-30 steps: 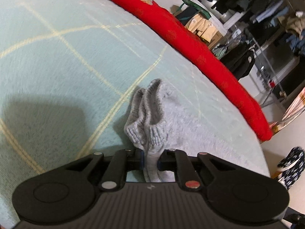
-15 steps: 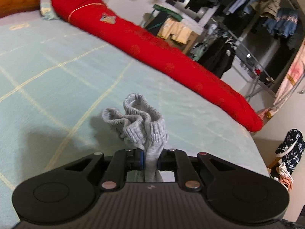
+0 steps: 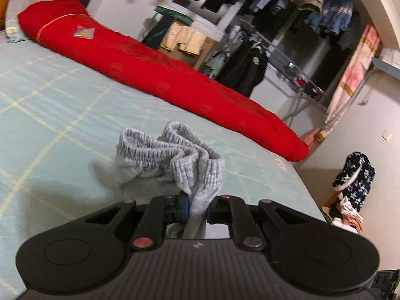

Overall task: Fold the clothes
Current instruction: 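Lift the cuffs with the left gripper and fold them toward the waistband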

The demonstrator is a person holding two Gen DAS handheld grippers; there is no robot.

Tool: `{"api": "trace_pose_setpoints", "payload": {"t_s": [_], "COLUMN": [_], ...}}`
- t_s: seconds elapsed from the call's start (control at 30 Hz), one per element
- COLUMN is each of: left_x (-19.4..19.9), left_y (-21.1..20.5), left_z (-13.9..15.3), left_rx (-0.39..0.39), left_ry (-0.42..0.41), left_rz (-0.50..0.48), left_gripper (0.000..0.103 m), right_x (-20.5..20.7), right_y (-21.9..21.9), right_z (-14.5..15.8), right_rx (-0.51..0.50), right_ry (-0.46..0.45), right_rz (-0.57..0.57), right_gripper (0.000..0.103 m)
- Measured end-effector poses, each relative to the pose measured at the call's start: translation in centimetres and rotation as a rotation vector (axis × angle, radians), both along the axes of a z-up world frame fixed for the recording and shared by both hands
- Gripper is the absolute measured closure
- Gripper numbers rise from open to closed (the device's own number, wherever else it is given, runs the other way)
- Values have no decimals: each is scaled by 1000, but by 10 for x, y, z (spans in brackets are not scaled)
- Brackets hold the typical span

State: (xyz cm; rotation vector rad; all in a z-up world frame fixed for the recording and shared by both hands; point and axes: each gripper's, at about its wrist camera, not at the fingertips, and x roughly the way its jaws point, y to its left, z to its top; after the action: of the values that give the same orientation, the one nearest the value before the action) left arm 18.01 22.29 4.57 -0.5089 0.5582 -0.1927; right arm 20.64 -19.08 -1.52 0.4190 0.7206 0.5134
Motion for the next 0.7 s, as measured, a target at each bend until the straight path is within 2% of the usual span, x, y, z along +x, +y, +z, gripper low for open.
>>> {"api": "trace_pose_setpoints", "payload": {"t_s": [0.3, 0.7], "left_x": [11, 27], "left_y": [-55, -113], "left_z": [-3, -42], "left_rx": [40, 194], "left_ry": [-4, 95], "left_rz": [-95, -189], "left_gripper": [93, 93], "right_x": [-3, -7], "right_y": [-26, -45], "right_z": [-1, -8], "right_rx": [23, 31], "right_ry": [0, 11], "right_rz": [-55, -99], "right_gripper": [0, 0]}}
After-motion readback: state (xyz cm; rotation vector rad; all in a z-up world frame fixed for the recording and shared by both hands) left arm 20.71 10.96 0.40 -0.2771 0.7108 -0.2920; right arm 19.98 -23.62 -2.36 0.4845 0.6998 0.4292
